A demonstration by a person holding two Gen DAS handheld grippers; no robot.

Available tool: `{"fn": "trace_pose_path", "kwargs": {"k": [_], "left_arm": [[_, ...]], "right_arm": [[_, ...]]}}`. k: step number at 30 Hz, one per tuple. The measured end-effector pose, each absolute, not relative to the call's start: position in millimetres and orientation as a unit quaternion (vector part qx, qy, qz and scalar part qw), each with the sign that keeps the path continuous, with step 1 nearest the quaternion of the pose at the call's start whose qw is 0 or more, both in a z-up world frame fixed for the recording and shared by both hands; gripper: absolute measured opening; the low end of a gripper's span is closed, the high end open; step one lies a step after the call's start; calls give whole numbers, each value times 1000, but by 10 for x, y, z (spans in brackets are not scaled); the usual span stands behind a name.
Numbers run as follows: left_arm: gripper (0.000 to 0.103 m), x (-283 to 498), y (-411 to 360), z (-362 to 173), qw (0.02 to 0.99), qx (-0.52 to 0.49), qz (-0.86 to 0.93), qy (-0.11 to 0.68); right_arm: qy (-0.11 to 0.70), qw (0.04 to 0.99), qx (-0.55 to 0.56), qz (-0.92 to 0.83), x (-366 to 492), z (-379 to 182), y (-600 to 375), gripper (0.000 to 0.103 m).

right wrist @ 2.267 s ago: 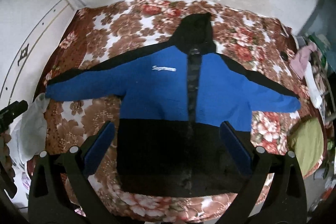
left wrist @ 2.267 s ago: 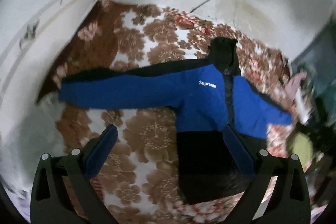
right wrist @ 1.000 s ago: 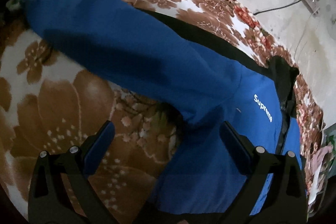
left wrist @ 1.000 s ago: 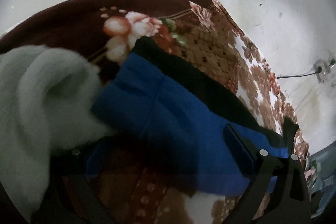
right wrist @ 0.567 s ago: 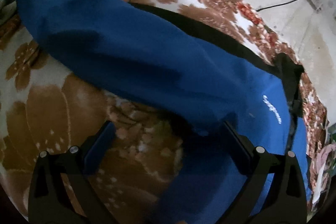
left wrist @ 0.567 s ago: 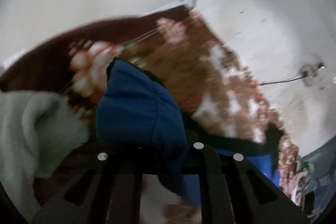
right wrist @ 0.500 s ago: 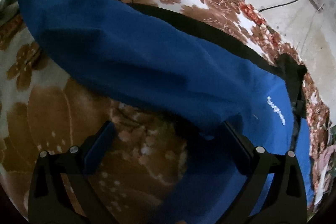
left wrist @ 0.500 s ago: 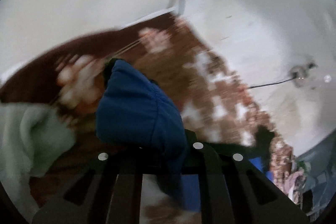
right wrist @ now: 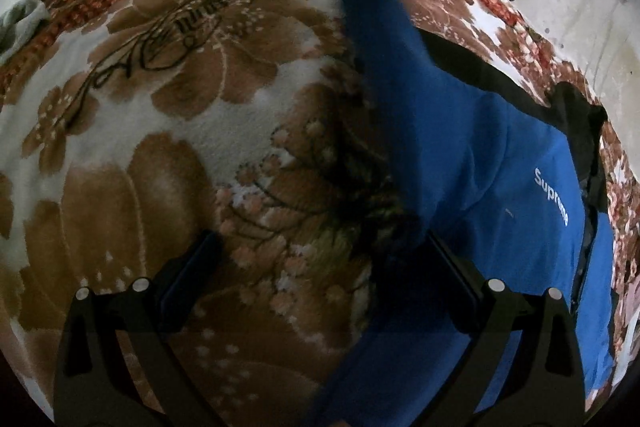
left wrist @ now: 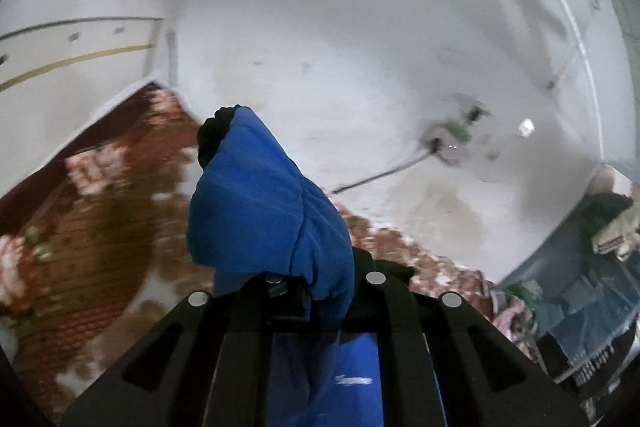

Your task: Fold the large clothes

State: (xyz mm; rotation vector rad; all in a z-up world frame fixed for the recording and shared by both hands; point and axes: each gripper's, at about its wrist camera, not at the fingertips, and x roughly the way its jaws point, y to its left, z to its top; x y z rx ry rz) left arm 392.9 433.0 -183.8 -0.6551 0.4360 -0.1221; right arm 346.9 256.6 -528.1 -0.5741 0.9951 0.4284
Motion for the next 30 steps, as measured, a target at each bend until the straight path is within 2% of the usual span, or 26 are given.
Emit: {"fn": "trace_pose_path", "kwargs": {"k": [7, 14, 18, 20, 22, 27, 30], "left_arm": [[7, 4561, 3081, -1465, 922, -270, -144, 237], [7, 5076, 1495, -1686, 901, -234, -225, 287], [7, 5284, 441, -2142, 891, -180, -252, 332], [7, 5410, -171, -2575, 886, -126, -261, 361], [7, 5531, -614, -3089, 861, -117, -271, 414], [7, 5508, -1386, -3972, 818, -89, -279, 495], [7, 5367, -1734, -4312, 804, -40, -274, 527]], "right_arm": [[466, 820, -260, 207, 3485, -5280, 2532, 99], [478, 811, -242, 234, 3573, -5233, 2463, 99], [486, 804, -220, 264, 3612, -5206, 2362, 99], [486, 800, -216, 278, 3611, -5225, 2292, 99], [494, 792, -203, 295, 3621, -5262, 2199, 99], [495, 793, -180, 307, 3648, -5276, 2124, 100], [499, 793, -181, 301, 3645, -5272, 2132, 100]]}}
